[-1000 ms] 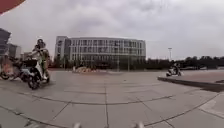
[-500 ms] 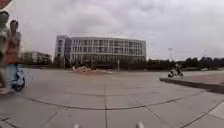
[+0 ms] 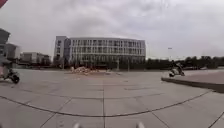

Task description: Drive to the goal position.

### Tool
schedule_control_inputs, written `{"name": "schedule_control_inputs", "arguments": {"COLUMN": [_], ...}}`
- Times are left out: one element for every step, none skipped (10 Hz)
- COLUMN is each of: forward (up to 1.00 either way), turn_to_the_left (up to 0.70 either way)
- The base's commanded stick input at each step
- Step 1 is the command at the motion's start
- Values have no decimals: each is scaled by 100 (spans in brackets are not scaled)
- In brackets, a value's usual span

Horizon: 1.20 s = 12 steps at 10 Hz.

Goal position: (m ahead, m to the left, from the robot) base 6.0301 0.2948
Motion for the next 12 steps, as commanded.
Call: {"name": "schedule_control_inputs", "arguments": {"forward": [50, 50, 50, 50, 50, 50, 50, 50, 50, 50, 50, 50], "turn_to_the_left": [0, 0, 0, 0, 0, 0, 0, 0, 0, 0, 0, 0]}}
